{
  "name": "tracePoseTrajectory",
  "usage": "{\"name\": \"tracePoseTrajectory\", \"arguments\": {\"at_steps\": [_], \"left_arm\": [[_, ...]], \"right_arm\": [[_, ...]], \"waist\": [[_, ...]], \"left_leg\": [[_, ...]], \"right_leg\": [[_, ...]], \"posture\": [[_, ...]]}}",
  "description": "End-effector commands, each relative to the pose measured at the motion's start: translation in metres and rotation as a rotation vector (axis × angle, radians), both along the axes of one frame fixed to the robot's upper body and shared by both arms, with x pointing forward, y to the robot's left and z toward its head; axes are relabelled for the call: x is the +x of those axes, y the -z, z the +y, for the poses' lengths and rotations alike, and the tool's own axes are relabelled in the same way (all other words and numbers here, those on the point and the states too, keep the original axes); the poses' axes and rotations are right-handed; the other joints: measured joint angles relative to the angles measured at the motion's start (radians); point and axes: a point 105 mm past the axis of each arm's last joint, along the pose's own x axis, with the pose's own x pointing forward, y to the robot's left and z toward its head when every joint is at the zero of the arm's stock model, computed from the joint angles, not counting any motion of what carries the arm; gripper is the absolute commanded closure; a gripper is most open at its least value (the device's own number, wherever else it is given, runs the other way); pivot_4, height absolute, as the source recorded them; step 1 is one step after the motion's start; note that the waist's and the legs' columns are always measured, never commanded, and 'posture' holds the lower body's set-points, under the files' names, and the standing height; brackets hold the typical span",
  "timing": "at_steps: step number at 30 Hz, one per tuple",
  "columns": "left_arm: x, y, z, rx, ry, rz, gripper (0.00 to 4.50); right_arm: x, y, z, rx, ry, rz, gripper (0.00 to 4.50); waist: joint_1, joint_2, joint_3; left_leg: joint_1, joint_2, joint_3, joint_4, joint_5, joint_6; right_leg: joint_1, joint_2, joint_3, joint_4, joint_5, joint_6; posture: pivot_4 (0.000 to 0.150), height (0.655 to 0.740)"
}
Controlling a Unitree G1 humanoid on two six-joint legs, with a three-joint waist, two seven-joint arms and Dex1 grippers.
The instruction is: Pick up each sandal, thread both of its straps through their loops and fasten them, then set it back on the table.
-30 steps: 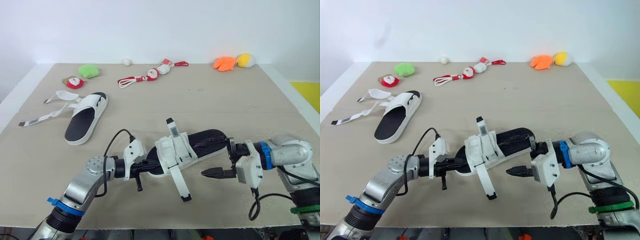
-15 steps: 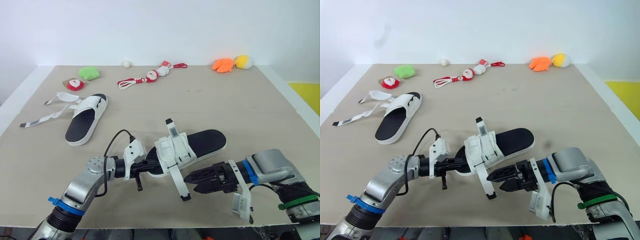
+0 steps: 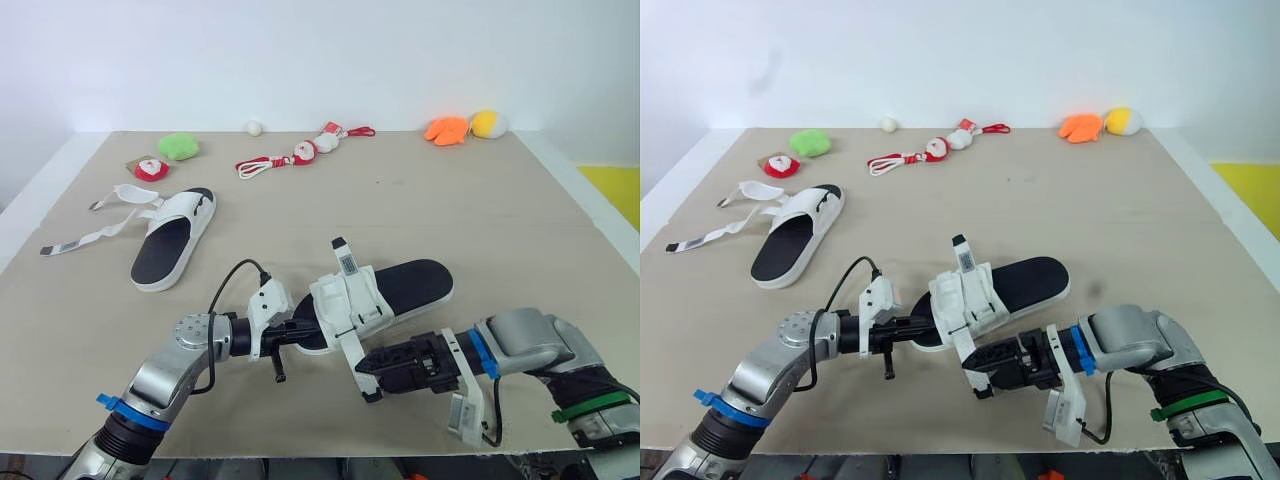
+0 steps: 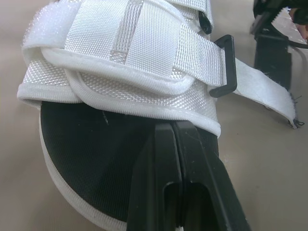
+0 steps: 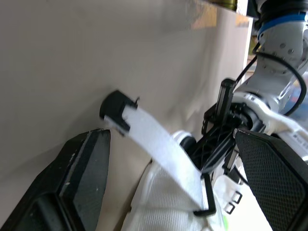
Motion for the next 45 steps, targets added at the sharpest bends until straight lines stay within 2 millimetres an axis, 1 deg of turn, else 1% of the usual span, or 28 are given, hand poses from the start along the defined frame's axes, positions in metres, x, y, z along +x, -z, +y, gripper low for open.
{"name": "tracePoseTrajectory", "arguments": {"at_steps": [1,2,3,5,6,10,12,14,17,19,20,22,24,26,28,29,30,32,34,35,36,38,39,42,44,45], "left_arm": [[-0.01,0.028,-0.001,0.059,0.01,0.108,4.5],[-0.01,0.028,-0.001,0.059,0.009,0.108,4.5],[-0.01,0.028,-0.001,0.059,0.009,0.107,4.5],[-0.01,0.028,-0.001,0.058,0.008,0.106,4.5],[-0.009,0.028,-0.001,0.058,0.007,0.106,4.5],[-0.009,0.027,-0.001,0.059,0.005,0.104,4.5],[-0.009,0.027,-0.001,0.06,0.005,0.104,4.5],[-0.009,0.028,0.0,0.06,0.005,0.105,4.5],[-0.009,0.028,-0.001,0.062,0.007,0.107,4.5],[-0.009,0.029,0.0,0.064,0.008,0.107,4.5],[-0.008,0.028,0.0,0.065,0.009,0.106,4.5],[-0.008,0.028,0.0,0.067,0.01,0.104,4.5],[-0.008,0.029,0.0,0.067,0.011,0.104,4.5],[-0.008,0.029,0.0,0.068,0.01,0.102,4.5],[-0.007,0.028,0.001,0.069,0.009,0.101,4.5],[-0.007,0.028,0.001,0.069,0.009,0.101,4.5],[-0.007,0.028,0.001,0.069,0.008,0.1,4.5],[-0.008,0.029,0.002,0.07,0.006,0.1,4.5],[-0.008,0.029,0.002,0.07,0.004,0.1,4.5],[-0.008,0.029,0.003,0.069,0.003,0.1,4.5],[-0.008,0.029,0.002,0.069,0.004,0.1,4.5],[-0.008,0.028,0.002,0.069,0.005,0.098,4.5],[-0.008,0.028,0.002,0.069,0.004,0.097,4.5],[-0.009,0.028,0.002,0.069,0.001,0.096,4.5],[-0.009,0.028,0.002,0.068,0.0,0.097,4.5],[-0.009,0.028,0.002,0.068,0.0,0.098,4.5]], "right_arm": [[-0.005,0.003,0.005,-0.006,-0.023,0.007,0.08],[-0.005,0.003,0.006,-0.004,-0.022,0.006,0.08],[-0.004,0.003,0.008,-0.003,-0.02,0.005,0.31],[-0.003,0.003,0.009,0.0,-0.013,0.006,0.93],[-0.003,0.003,0.01,0.001,-0.011,0.007,1.47],[-0.004,0.004,0.009,0.004,-0.009,0.031,3.32],[-0.006,0.005,0.008,-0.003,-0.016,0.041,4.38],[-0.009,0.002,0.007,0.009,-0.013,0.074,4.47],[-0.021,-0.013,0.012,0.048,-0.01,0.177,4.47],[-0.026,-0.03,0.018,0.079,0.041,0.312,4.47],[-0.023,-0.043,0.021,0.099,0.114,0.428,4.47],[-0.02,-0.056,0.023,0.097,0.197,0.603,4.47],[-0.011,-0.069,0.026,0.132,0.275,0.776,4.47],[0.0,-0.087,0.035,0.187,0.345,0.992,4.47],[0.006,-0.098,0.041,0.199,0.392,1.133,4.47],[0.01,-0.103,0.043,0.206,0.417,1.18,4.47],[0.018,-0.11,0.045,0.211,0.456,1.265,4.47],[0.032,-0.125,0.05,0.227,0.51,1.37,4.47],[0.041,-0.139,0.055,0.24,0.528,1.457,4.47],[0.044,-0.144,0.057,0.243,0.536,1.49,4.47],[0.053,-0.15,0.061,0.265,0.558,1.527,4.47],[0.067,-0.158,0.066,0.298,0.605,1.6,4.47],[0.074,-0.158,0.068,0.304,0.643,1.635,4.47],[0.089,-0.152,0.069,0.323,0.759,1.655,4.47],[0.096,-0.144,0.068,0.331,0.826,1.673,4.47],[0.098,-0.139,0.067,0.327,0.864,1.655,4.47]], "waist": [[0.0,0.0,0.0],[0.0,0.0,0.0],[0.0,0.0,0.0],[0.0,0.0,0.0],[0.0,0.0,0.0],[0.0,0.0,0.0],[0.0,0.0,0.0],[0.0,0.0,0.0],[0.0,0.002,0.0],[0.0,0.002,0.0],[0.001,0.003,0.0],[0.0,0.003,0.0],[0.0,0.002,0.0],[0.0,0.002,0.001],[0.001,0.002,0.001],[0.002,0.002,0.001],[0.003,0.002,0.001],[0.002,0.003,0.002],[0.003,0.003,0.002],[0.003,0.003,0.002],[0.004,0.003,0.002],[0.001,0.004,0.004],[0.0,0.005,0.004],[0.0,0.005,0.004],[-0.001,0.005,0.004],[-0.001,0.005,0.004]], "left_leg": [[0.0,0.0,0.0,0.0,0.0,0.0],[0.0,0.0,0.0,0.0,0.0,0.0],[0.001,0.0,0.0,0.0,0.0,0.0],[0.001,0.0,0.0,0.0,0.0,0.0],[0.001,0.0,0.0,0.0,0.0,0.0],[0.001,-0.001,0.0,0.0,0.0,0.0],[0.001,-0.001,0.0,0.0,0.0,0.0],[0.001,-0.001,0.0,0.0,0.0,0.0],[0.001,-0.002,0.0,0.0,0.0,0.0],[0.0,-0.002,0.0,0.0,0.0,0.001],[0.0,-0.002,0.0,-0.001,0.0,0.001],[0.0,-0.003,-0.001,0.0,-0.001,0.001],[-0.001,-0.003,-0.001,0.0,-0.001,0.001],[-0.001,-0.003,-0.002,0.0,-0.001,0.001],[-0.001,-0.003,-0.002,0.0,-0.001,0.001],[-0.002,-0.002,-0.002,0.001,-0.001,0.001],[-0.002,-0.003,-0.003,0.001,-0.001,0.001],[-0.004,-0.002,-0.004,0.001,-0.001,0.001],[-0.008,-0.002,-0.004,0.001,-0.001,0.001],[-0.01,-0.002,-0.005,0.001,-0.001,0.001],[-0.011,-0.002,-0.006,0.001,-0.001,0.001],[-0.012,-0.001,-0.007,0.001,-0.001,0.001],[-0.013,-0.001,-0.008,0.001,-0.001,0.001],[-0.013,0.0,-0.008,0.0,-0.001,0.001],[-0.013,0.001,-0.008,0.0,-0.001,0.001],[-0.013,0.001,-0.008,0.0,-0.001,0.001]], "right_leg": [[0.0,0.0,0.0,0.0,0.0,0.0],[0.0,0.0,0.0,0.0,0.0,0.0],[0.0,0.0,0.0,0.0,0.0,0.0],[0.0,0.0,0.0,0.0,0.0,0.0],[0.0,0.0,0.0,0.0,0.0,0.0],[0.0,0.0,0.0,0.0,0.0,0.0],[0.0,0.0,0.0,0.0,0.0,0.0],[0.0,0.0,0.0,0.0,0.0,0.0],[0.0,-0.001,0.001,0.0,0.0,0.001],[0.001,-0.001,0.002,0.001,-0.001,0.001],[0.0,-0.002,0.002,0.001,-0.001,0.001],[0.001,-0.002,0.002,0.001,-0.002,0.001],[0.001,-0.002,0.002,0.001,-0.002,0.001],[0.001,-0.002,0.002,0.001,-0.002,0.001],[0.001,-0.002,0.001,0.001,-0.002,0.001],[0.0,-0.002,0.0,0.001,-0.002,0.001],[0.0,-0.002,-0.001,0.001,-0.002,0.001],[-0.002,-0.002,-0.002,0.001,-0.002,0.001],[-0.005,-0.002,-0.003,0.001,-0.002,0.001],[-0.008,-0.001,-0.004,0.001,0.0,0.003],[-0.008,-0.001,-0.004,0.001,0.001,0.005],[-0.009,-0.001,-0.005,0.001,0.002,0.005],[-0.01,0.0,-0.006,0.001,0.001,0.005],[-0.011,0.001,-0.006,0.001,0.001,0.005],[-0.011,0.002,-0.006,0.001,0.001,0.005],[-0.011,0.003,-0.006,0.001,0.001,0.005]], "posture": [[0.15,0.74],[0.15,0.74],[0.15,0.74],[0.15,0.74],[0.15,0.74],[0.15,0.74],[0.15,0.74],[0.15,0.74],[0.15,0.74],[0.15,0.74],[0.15,0.74],[0.15,0.74],[0.15,0.74],[0.15,0.74],[0.15,0.74],[0.15,0.74],[0.15,0.74],[0.15,0.74],[0.15,0.74],[0.15,0.74],[0.15,0.74],[0.15,0.74],[0.15,0.74],[0.15,0.74],[0.15,0.74],[0.15,0.74]]}}
